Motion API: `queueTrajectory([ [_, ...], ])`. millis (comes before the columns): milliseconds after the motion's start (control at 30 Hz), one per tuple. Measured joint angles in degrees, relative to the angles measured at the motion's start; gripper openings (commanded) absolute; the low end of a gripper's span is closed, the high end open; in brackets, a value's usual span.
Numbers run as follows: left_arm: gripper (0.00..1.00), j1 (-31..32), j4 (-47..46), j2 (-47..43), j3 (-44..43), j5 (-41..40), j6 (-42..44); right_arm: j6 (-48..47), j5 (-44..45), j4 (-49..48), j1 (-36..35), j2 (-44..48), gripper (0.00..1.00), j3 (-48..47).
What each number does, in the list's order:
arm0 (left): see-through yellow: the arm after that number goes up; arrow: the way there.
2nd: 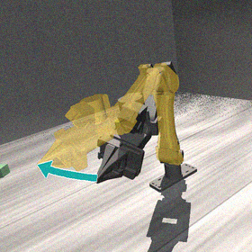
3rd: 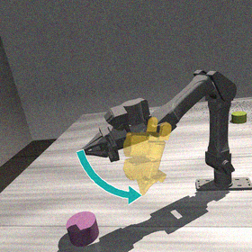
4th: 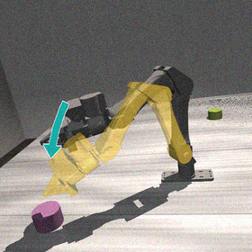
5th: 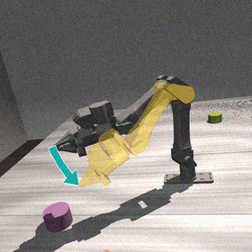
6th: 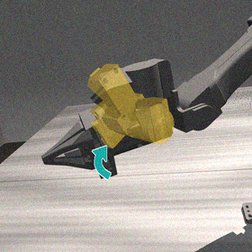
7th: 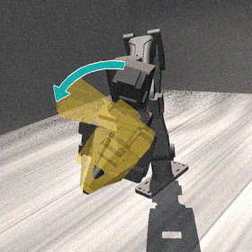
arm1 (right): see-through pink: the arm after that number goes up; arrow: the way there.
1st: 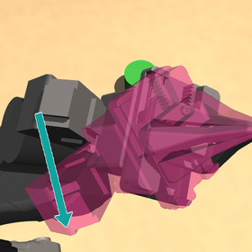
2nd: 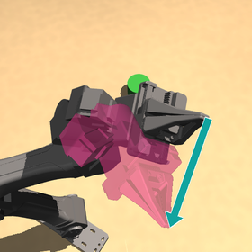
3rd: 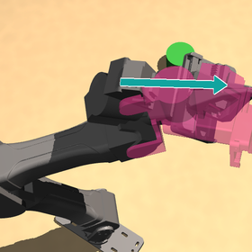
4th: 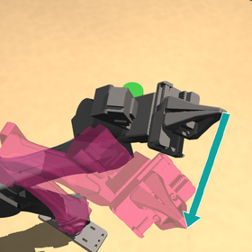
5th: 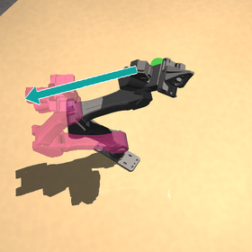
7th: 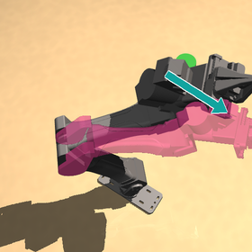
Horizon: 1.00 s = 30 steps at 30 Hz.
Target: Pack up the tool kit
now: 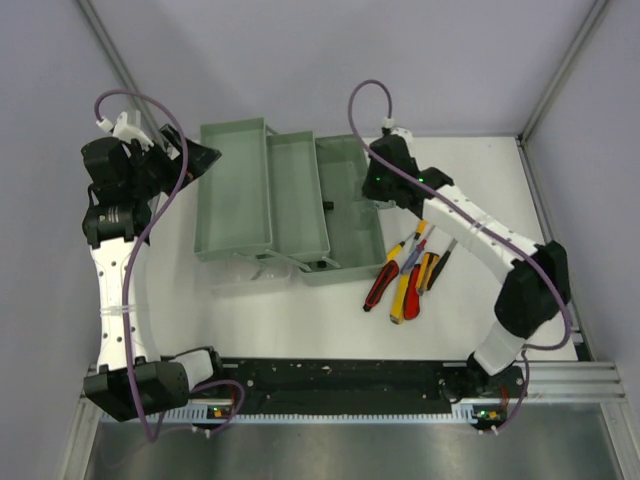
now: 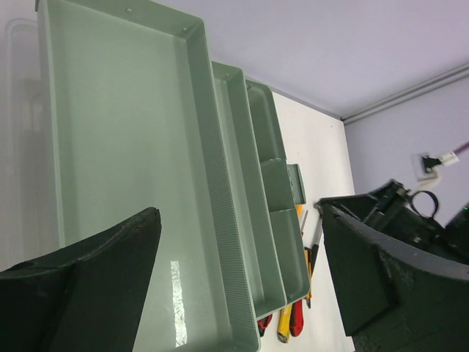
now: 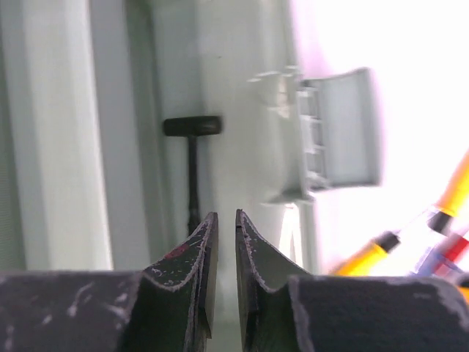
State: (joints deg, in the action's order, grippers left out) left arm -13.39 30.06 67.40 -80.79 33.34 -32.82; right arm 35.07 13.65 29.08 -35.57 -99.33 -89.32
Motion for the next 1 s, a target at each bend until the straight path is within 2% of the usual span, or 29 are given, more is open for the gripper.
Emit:
queueTrajectory([
  [67,0.94,0.0,0.0,0.0,0.0,0.0,0.0,0.4,1.3,0.8,2.0,5.2,0.19,3.7],
  [133,0.94,0.0,0.0,0.0,0.0,0.0,0.0,1.4,2.4,1.2,5.2,9.5,0.27,8.3],
  [233,0.94,0.0,0.0,0.0,0.0,0.1,0.0,3.1,3.8,2.6,12.1,15.2,0.45,17.7],
  [267,0.94,0.0,0.0,0.0,0.0,0.1,0.0,3.6,4.5,3.4,13.9,16.0,0.47,19.8],
  [467,0.94,0.0,0.0,0.0,0.0,0.3,0.0,4.9,6.5,7.2,20.5,15.5,0.47,29.5],
  [1000,0.94,0.3,0.0,0.6,0.0,0.3,0.0,6.2,8.7,6.3,25.2,1.3,0.37,29.9],
])
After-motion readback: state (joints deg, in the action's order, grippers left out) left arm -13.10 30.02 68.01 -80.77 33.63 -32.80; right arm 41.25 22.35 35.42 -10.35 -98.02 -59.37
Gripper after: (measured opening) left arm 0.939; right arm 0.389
